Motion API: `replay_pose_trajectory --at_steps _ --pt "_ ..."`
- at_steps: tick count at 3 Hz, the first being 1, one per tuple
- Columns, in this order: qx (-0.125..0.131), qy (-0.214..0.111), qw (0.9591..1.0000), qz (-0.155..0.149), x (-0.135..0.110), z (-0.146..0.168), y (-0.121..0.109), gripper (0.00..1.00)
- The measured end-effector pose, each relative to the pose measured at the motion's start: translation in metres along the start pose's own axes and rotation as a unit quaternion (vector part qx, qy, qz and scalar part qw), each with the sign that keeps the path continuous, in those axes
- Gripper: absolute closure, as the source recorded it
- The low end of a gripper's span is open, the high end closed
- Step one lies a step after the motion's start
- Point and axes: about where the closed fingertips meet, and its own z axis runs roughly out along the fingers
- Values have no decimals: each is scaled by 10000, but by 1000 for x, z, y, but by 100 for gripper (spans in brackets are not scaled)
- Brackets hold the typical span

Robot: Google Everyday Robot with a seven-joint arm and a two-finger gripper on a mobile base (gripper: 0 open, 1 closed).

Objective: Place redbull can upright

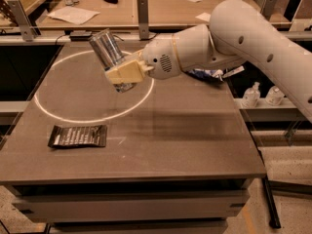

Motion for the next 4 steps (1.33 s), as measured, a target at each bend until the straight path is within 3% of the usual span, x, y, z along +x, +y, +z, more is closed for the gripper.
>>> replay_pose_trajectory --at_steps 1,3,4 --pt "83 -214 9997 -73 6 7 -4 100" --pt "161 -973 9933 -605 23 16 -27 100" --pt "172 -1033 9914 -789 39 17 -29 100"
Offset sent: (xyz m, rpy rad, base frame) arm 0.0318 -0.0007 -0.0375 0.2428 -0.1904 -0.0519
